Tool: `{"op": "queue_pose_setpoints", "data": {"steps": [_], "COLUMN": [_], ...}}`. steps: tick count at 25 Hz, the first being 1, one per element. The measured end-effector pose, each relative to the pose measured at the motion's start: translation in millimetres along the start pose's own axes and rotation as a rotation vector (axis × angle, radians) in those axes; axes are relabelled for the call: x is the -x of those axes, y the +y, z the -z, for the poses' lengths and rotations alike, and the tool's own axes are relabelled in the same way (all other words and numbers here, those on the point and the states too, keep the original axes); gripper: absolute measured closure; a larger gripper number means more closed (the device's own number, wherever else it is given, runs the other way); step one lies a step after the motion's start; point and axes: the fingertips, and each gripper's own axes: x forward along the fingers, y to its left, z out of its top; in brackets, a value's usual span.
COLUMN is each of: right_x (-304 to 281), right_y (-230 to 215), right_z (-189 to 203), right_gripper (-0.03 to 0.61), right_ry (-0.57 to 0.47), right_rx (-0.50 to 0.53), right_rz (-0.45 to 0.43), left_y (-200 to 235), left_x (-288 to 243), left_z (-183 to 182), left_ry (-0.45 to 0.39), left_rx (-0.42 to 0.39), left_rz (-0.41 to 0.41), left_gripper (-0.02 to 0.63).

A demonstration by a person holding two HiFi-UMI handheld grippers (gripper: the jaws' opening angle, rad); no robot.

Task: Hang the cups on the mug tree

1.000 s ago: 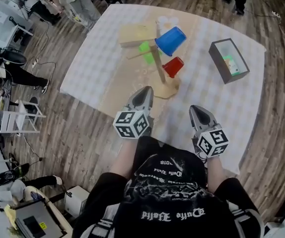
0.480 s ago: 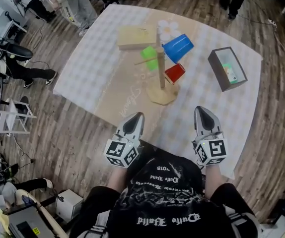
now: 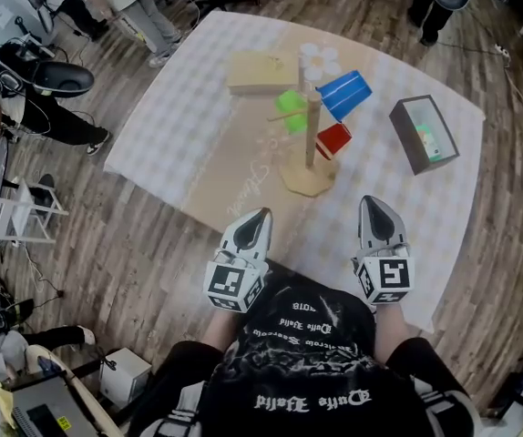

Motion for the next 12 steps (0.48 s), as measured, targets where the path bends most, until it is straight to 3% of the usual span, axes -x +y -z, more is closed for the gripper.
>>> {"op": "queue_pose_setpoints", "data": {"steps": [5, 12], "right_x": [3.2, 7.0], "right_y": [-4.2, 6.7], "right_z": [0.6, 2.6], "right_gripper": [0.571, 0.571], "right_ry": [0.003, 0.016], "right_rx": [0.02, 0.064], "right_rz": [0.014, -0.034], "left_y": [4.6, -4.0], "left_x": [9.1, 16.2], "left_z": [-1.3, 5.1], "left_ry": [-0.03, -0.042], "left_rx": [0.042, 0.074], "left_rz": [-0.043, -0.062], "left_gripper": [0.593, 0.592]}}
